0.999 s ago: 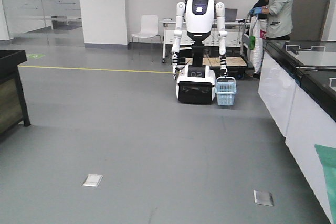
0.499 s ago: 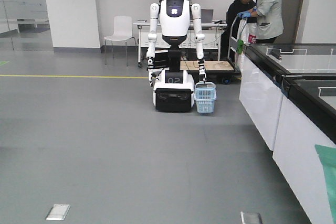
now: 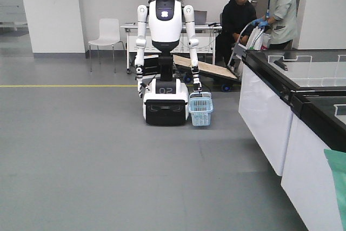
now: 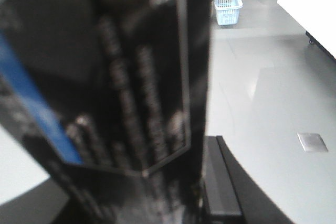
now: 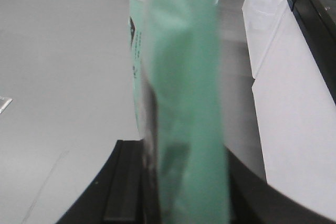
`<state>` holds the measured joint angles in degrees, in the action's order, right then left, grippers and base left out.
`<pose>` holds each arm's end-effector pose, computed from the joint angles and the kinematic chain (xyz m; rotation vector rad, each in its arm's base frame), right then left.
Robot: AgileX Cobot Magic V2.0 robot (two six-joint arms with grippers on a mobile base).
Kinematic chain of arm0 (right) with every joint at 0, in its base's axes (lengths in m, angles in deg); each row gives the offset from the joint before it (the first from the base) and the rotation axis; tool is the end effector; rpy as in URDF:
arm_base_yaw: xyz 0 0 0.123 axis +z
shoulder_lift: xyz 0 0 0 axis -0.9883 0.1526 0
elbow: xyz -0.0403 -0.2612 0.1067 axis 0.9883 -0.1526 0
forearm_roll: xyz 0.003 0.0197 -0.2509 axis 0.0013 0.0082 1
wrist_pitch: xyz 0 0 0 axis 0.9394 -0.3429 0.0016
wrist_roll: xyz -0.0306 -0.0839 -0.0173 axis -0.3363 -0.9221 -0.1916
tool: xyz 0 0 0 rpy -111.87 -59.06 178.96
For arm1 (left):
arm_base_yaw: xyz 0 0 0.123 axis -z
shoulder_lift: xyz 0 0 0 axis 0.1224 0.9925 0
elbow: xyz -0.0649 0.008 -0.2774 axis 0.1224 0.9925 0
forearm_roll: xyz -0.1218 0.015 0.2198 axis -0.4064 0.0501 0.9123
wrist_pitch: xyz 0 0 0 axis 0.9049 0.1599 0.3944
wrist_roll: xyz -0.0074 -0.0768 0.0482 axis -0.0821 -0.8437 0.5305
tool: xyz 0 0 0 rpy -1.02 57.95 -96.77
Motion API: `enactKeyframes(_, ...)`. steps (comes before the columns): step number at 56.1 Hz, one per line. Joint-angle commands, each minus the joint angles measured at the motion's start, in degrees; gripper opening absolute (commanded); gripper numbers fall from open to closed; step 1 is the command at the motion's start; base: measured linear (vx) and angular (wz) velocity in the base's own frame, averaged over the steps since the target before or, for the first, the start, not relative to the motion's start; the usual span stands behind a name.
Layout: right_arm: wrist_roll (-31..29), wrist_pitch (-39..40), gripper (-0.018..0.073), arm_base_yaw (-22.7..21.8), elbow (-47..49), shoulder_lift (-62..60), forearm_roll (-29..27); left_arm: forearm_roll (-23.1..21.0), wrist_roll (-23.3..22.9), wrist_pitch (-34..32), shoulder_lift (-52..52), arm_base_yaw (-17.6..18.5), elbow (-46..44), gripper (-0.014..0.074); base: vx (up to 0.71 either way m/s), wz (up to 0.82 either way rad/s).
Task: Pick snacks and fruit into basket
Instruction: 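Drive toward the other robot holding the light-blue basket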
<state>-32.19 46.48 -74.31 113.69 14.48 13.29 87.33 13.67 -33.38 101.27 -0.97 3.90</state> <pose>0.0983 0.0102 0.3162 -0.1914 1.9674 0.0044 0.0713 0.0022 0.2733 -0.0256 1.8940 -0.0099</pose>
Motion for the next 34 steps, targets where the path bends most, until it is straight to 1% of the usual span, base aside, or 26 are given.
enactKeyframes(1, -0.44, 5.28, -0.0008, 0.11, 1.69, 0.19, 0.42, 0.53, -0.02, -5.24, 0.29, 0.03, -2.07, 0.0199, 0.50, -0.10)
enactKeyframes(34, -0.44, 5.34, -0.0008, 0.11, 1.69, 0.19, 0.42, 0.53, -0.02, -5.28, 0.29, 0.03, -2.07, 0.0199, 0.51, -0.09)
